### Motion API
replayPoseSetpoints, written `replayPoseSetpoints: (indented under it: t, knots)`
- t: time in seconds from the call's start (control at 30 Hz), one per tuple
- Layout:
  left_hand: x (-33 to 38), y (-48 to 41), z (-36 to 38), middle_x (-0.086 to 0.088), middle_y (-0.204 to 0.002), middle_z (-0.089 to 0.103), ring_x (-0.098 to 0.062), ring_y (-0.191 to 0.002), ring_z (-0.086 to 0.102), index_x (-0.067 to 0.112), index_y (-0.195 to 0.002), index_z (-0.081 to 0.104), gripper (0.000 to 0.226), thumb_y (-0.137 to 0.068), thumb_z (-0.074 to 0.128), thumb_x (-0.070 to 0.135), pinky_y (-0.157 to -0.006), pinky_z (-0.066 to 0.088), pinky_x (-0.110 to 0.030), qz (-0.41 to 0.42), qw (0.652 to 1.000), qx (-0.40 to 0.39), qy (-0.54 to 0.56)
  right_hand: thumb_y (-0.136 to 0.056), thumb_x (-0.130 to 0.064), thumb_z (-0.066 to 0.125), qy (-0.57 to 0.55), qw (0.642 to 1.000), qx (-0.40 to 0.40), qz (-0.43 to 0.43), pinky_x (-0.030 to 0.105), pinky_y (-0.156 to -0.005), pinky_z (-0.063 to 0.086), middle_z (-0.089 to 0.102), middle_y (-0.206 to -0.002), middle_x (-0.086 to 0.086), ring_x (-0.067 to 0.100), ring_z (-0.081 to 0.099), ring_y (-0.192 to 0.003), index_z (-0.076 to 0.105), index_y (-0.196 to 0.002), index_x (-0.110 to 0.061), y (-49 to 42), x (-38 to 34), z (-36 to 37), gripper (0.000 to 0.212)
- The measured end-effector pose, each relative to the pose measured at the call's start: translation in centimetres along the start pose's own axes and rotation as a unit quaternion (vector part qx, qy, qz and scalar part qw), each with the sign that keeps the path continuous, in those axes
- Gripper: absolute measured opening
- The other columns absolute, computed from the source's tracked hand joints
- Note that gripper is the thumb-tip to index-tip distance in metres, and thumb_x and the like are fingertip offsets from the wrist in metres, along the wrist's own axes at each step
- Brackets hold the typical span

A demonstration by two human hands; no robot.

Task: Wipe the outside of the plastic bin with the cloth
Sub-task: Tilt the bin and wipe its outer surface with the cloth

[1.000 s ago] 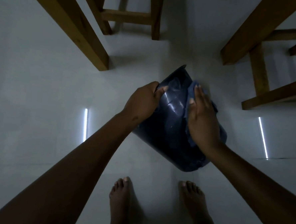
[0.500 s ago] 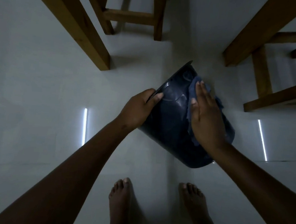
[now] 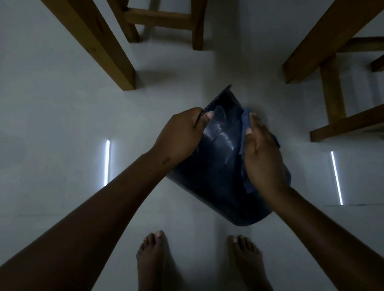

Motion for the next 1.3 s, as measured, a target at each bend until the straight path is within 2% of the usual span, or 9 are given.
replayPoseSetpoints:
  t: [0.1,0.2,0.3,0.5,0.7,0.8,1.0,1.17,1.3]
  knots:
    - [-0.4,0.0,0.3,0.005,-0.061,0.054,-0.018,-0.061,0.060,0.012,-0.087,0.057,0.044,-0.100,0.033,0.046,-0.063,0.050,-0.033,-0.016,1.000,-0.008,-0.002,-0.103,-0.031,0.022,0.152,0.987,-0.008,-0.058,0.044,-0.118,0.023,0.021,-0.160,0.005,0.024,0.018,-0.148,0.019,-0.152,-0.015,4.4,-2.5,2.1,0.051]
    - [-0.2,-0.7,0.4,0.007,-0.062,0.054,-0.017,-0.060,0.059,0.016,-0.082,0.054,0.041,-0.100,0.034,0.046,-0.064,0.049,-0.032,-0.018,1.000,-0.011,0.005,-0.099,-0.034,0.029,0.215,0.972,-0.027,-0.095,0.050,-0.115,0.023,0.012,-0.162,0.002,0.030,0.009,-0.149,0.012,-0.154,-0.019,8.6,-3.8,4.7,0.059]
    - [0.4,-1.2,0.6,0.006,-0.058,0.052,-0.010,-0.053,0.057,0.022,-0.075,0.048,0.037,-0.101,0.034,0.044,-0.055,0.040,-0.023,-0.015,1.000,-0.020,-0.009,-0.101,-0.035,0.025,0.198,0.974,-0.024,-0.104,0.046,-0.117,0.019,0.013,-0.162,0.000,0.026,0.009,-0.149,0.013,-0.153,-0.020,6.6,-3.8,3.9,0.056]
    - [-0.2,-0.9,0.6,0.006,-0.060,0.051,-0.008,-0.057,0.053,0.024,-0.072,0.044,0.035,-0.101,0.034,0.043,-0.054,0.036,-0.022,-0.032,0.999,-0.020,-0.023,-0.100,-0.041,0.017,0.053,0.998,0.023,0.023,0.042,-0.118,0.024,0.029,-0.157,0.010,0.025,0.025,-0.146,0.024,-0.151,-0.009,1.2,-0.5,0.7,0.060]
    - [-1.0,-1.5,1.1,0.011,-0.067,0.050,-0.010,-0.062,0.053,0.022,-0.079,0.048,0.035,-0.101,0.033,0.045,-0.060,0.038,-0.028,-0.037,0.998,-0.031,-0.027,-0.098,-0.033,0.031,0.256,0.955,-0.037,-0.143,0.051,-0.114,0.024,0.012,-0.161,0.003,0.033,0.012,-0.148,0.012,-0.153,-0.018,9.0,-3.7,5.4,0.060]
    - [-0.8,-1.4,1.2,0.009,-0.066,0.052,-0.014,-0.063,0.056,0.020,-0.082,0.051,0.036,-0.101,0.034,0.045,-0.058,0.039,-0.028,-0.035,0.999,-0.037,-0.019,-0.100,-0.033,0.026,0.220,0.962,-0.036,-0.154,0.048,-0.116,0.022,0.017,-0.160,0.003,0.029,0.014,-0.148,0.017,-0.152,-0.017,6.6,-4.5,4.5,0.055]
    - [-0.5,-1.5,1.0,0.009,-0.066,0.050,-0.005,-0.061,0.050,0.018,-0.083,0.049,0.033,-0.101,0.034,0.042,-0.055,0.035,-0.019,-0.031,0.998,-0.041,-0.025,-0.101,-0.039,0.018,0.053,0.998,0.006,-0.013,0.038,-0.119,0.020,0.025,-0.158,0.009,0.024,0.021,-0.147,0.022,-0.151,-0.010,0.9,-1.7,1.1,0.058]
    - [-1.3,-1.4,0.9,0.008,-0.065,0.050,-0.015,-0.064,0.054,0.018,-0.080,0.049,0.035,-0.101,0.035,0.042,-0.059,0.037,-0.029,-0.038,0.999,-0.036,-0.015,-0.097,-0.034,0.030,0.280,0.945,-0.053,-0.161,0.053,-0.114,0.025,0.010,-0.162,0.004,0.034,0.011,-0.148,0.010,-0.152,-0.018,8.5,-3.4,5.9,0.061]
    - [-1.7,-0.8,0.9,0.005,-0.073,0.055,-0.018,-0.074,0.056,0.017,-0.083,0.052,0.035,-0.101,0.035,0.042,-0.066,0.038,-0.028,-0.036,0.999,-0.033,0.009,-0.094,-0.033,0.040,0.325,0.910,-0.086,-0.242,0.050,-0.110,0.025,0.011,-0.161,0.003,0.033,0.012,-0.147,0.012,-0.153,-0.019,9.9,-4.1,7.5,0.067]
Point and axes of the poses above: each hand's wrist, its own y-axis away from the middle knuckle, its own z-axis out of the palm, x = y × z, the point moved 10 cm from there along -y, towards the middle knuckle
